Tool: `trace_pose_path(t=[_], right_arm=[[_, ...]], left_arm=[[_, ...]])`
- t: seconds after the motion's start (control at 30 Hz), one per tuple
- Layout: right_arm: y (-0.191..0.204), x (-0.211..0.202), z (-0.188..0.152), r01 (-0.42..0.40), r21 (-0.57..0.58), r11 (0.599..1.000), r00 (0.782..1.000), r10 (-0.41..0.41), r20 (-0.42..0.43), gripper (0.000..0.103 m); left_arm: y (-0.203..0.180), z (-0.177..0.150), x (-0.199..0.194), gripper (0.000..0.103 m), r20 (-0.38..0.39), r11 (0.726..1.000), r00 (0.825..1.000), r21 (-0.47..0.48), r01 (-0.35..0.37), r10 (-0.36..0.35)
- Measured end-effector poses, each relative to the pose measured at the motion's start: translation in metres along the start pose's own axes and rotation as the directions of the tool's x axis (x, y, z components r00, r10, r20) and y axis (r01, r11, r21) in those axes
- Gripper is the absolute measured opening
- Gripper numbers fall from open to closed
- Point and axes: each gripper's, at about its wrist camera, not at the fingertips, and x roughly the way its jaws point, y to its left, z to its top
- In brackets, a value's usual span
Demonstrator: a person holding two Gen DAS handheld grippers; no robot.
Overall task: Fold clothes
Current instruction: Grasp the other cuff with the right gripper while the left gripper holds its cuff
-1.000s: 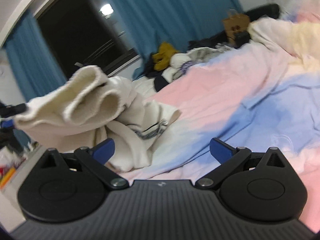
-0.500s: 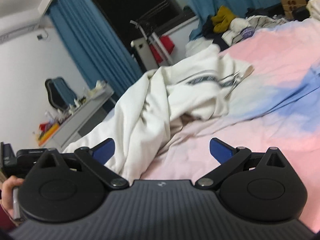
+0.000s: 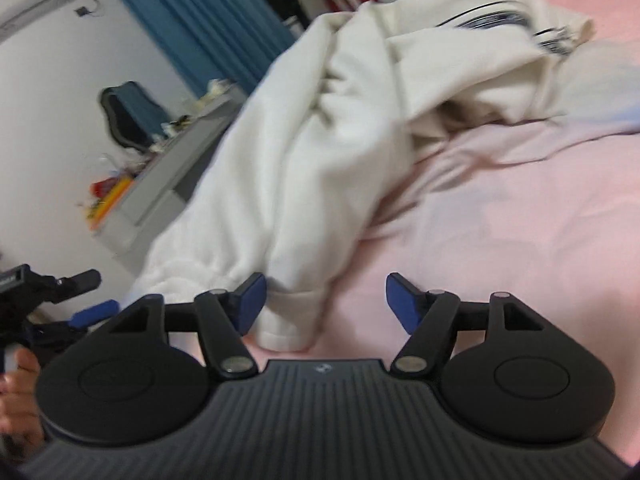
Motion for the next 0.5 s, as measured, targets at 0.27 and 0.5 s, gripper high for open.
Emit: trace_pose_path(t=[0.27, 0.5], right_arm=[[0.004, 0.035, 0.001, -0.098, 0.013, 0.995, 0.993, 0.099, -0.06, 0.049], [0.016, 0.012, 0.009, -0.174, -0.004, 0.985, 0.985, 0.174, -0.015, 0.028]], left_arm=[[-0.047, -0.038, 0.05, 0.051, -0.201, 0.979, 0.978, 0.178, 0.099, -0.062], [-0.083, -0.064, 0.059, 0.059, -0.191, 0.905, 0.981, 0.419, 0.067, 0.016]])
